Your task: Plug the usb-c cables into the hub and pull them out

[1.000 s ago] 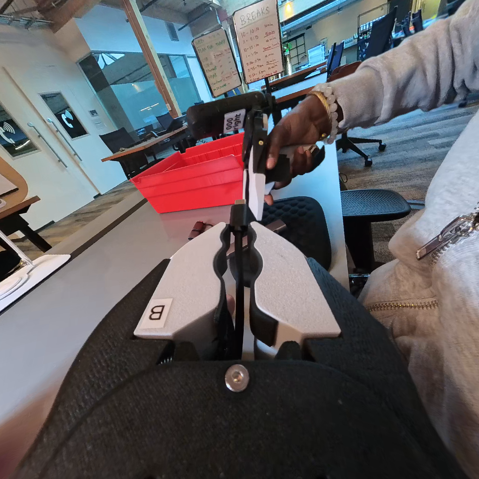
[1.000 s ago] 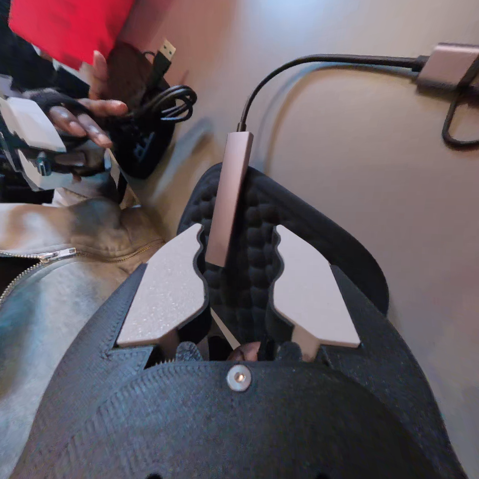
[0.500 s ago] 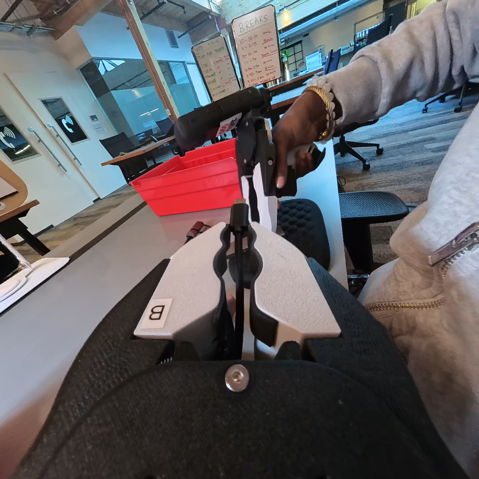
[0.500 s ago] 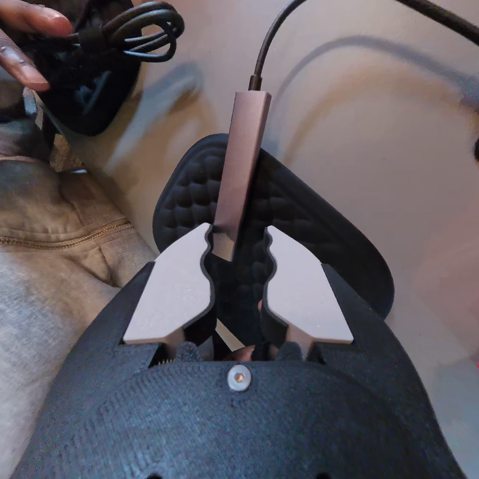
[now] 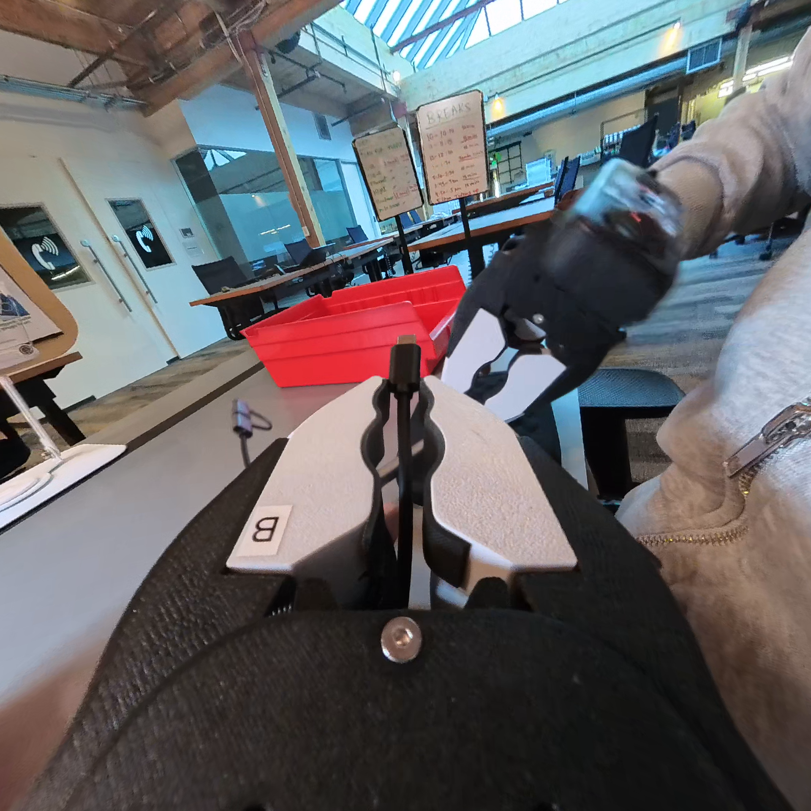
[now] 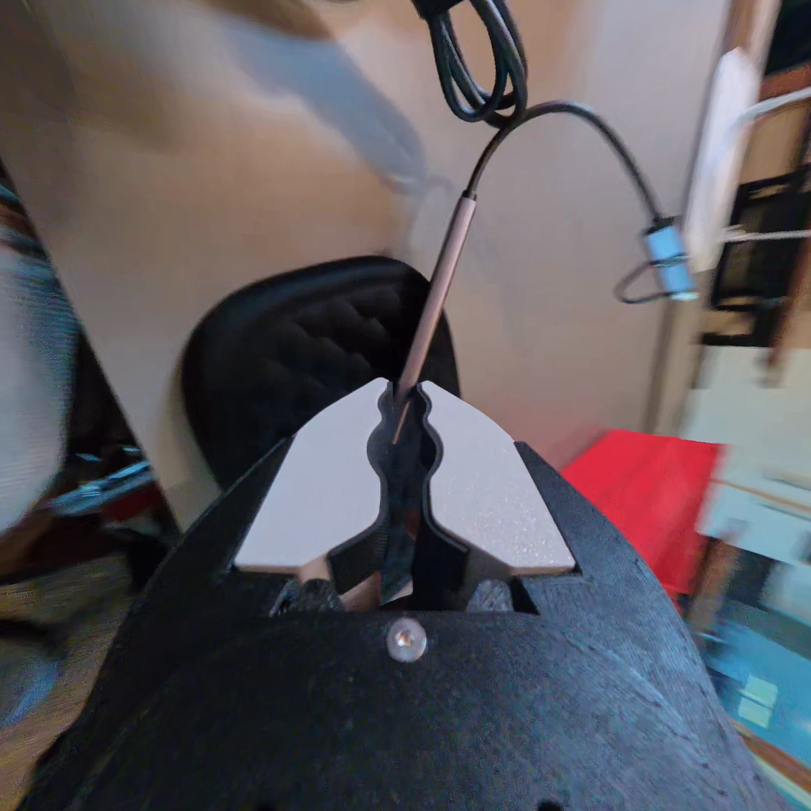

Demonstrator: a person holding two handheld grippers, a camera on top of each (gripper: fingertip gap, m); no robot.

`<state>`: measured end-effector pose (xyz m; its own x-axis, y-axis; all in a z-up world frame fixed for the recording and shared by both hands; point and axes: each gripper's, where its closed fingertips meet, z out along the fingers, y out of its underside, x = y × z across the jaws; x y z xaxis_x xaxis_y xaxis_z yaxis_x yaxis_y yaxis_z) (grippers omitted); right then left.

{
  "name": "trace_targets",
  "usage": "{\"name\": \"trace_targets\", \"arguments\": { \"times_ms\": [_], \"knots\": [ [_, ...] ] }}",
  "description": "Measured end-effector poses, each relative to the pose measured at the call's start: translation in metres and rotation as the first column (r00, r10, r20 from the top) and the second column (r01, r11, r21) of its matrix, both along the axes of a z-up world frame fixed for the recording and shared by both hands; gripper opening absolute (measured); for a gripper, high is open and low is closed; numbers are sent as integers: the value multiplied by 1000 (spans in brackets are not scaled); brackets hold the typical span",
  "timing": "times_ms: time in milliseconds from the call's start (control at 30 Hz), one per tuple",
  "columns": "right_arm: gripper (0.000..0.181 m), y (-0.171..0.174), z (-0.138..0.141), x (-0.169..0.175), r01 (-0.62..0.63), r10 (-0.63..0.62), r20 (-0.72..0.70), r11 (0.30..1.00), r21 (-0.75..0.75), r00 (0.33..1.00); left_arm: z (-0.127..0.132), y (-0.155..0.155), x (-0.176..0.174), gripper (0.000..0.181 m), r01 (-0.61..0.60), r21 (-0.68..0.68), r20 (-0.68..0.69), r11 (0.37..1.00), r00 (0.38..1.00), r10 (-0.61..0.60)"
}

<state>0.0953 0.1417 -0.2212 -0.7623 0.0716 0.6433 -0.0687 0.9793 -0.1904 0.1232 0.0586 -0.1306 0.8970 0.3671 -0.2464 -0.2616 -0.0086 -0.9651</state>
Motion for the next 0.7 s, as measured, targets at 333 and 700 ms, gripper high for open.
{"name": "trace_targets", "arguments": {
  "times_ms": [333, 700],
  "knots": [
    [7, -3, -6, 2, 175, -142, 428, 984, -38, 892, -6, 5, 2, 12, 7, -48, -10, 999, 1000, -8],
    [28, 19, 1, -18, 269, -231, 314, 960, -82, 921, -6, 5, 2, 12, 10, -49, -10, 999, 1000, -10]
  ]
}}
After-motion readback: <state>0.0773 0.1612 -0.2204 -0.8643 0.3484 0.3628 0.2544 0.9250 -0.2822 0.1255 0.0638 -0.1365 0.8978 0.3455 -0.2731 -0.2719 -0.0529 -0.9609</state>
